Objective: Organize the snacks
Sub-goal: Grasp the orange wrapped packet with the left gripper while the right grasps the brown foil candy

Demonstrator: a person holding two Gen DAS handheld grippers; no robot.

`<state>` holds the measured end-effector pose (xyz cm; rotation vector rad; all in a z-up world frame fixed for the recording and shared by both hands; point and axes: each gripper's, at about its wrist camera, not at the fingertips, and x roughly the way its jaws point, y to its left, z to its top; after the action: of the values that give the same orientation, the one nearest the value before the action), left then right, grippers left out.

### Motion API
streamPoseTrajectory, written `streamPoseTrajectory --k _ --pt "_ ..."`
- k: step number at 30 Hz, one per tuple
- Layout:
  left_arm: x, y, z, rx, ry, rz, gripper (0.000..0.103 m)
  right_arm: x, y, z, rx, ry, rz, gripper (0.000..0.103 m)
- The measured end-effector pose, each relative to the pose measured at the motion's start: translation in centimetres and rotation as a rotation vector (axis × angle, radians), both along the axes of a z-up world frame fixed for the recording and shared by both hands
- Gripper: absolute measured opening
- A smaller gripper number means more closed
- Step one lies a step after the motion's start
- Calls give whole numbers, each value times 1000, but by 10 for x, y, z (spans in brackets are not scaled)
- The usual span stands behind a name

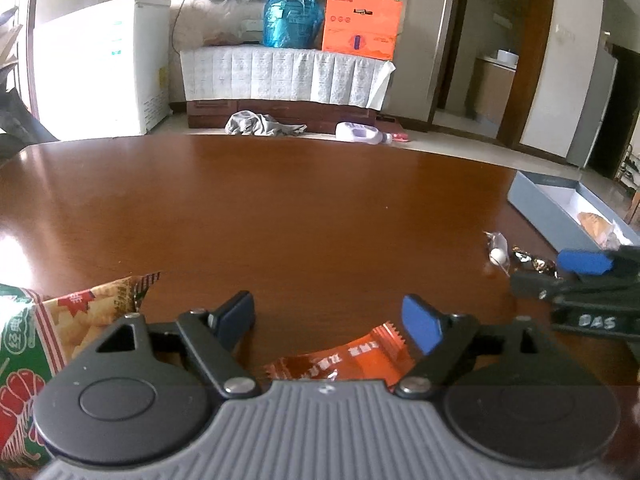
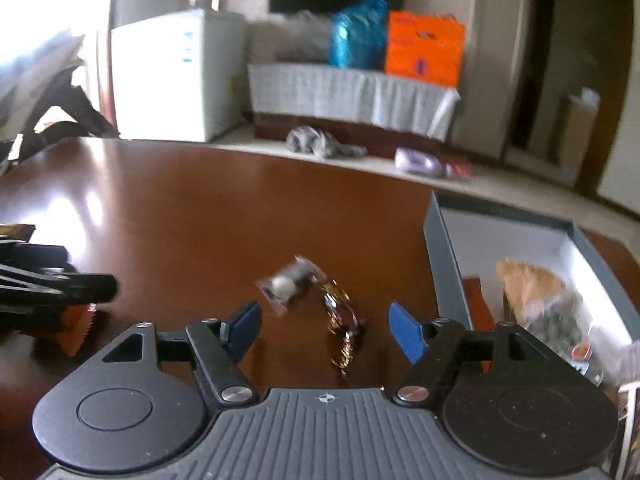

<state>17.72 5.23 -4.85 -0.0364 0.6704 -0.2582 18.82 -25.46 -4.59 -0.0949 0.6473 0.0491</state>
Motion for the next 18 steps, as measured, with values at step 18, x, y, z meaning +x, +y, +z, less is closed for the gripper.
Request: streamPoseTrajectory --k 18 --pt "-23 6 13 38 -53 -32 68 -2 10 2 -13 -7 61 71"
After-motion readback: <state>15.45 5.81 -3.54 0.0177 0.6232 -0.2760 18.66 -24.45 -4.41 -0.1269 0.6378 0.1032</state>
